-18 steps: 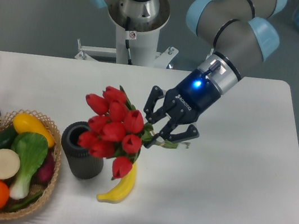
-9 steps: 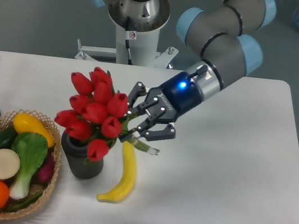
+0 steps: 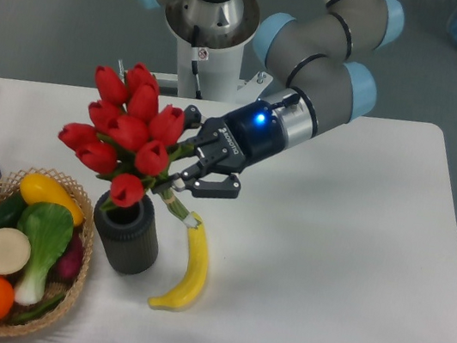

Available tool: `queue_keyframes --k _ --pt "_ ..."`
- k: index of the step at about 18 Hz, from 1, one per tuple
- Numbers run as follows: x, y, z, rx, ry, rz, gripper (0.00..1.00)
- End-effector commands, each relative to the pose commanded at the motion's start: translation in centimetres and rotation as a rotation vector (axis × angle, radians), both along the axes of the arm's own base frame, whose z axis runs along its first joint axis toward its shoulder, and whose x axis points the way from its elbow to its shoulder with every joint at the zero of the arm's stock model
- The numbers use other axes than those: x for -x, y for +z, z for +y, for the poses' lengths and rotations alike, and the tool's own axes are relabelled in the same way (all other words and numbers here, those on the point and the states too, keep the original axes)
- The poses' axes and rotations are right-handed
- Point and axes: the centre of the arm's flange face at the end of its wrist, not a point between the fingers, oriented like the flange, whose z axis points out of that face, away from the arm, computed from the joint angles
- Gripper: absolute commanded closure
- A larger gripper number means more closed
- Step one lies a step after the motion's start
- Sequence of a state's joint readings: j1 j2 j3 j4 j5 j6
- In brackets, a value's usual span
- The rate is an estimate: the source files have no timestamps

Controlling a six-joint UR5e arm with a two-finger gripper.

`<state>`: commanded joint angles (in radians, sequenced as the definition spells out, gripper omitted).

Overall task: Insert the flowers into the vase
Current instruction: 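Lift the held red tulip bunch up and over the dark grey vase, then lower the tulip stems into the vase opening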

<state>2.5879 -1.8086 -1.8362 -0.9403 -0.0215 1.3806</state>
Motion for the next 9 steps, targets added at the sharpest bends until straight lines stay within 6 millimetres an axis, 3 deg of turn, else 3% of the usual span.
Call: queue_keyframes --k 9 --pt "-3.2 -0.4 0.5 -0.066 -0.053 -0.086 0.65"
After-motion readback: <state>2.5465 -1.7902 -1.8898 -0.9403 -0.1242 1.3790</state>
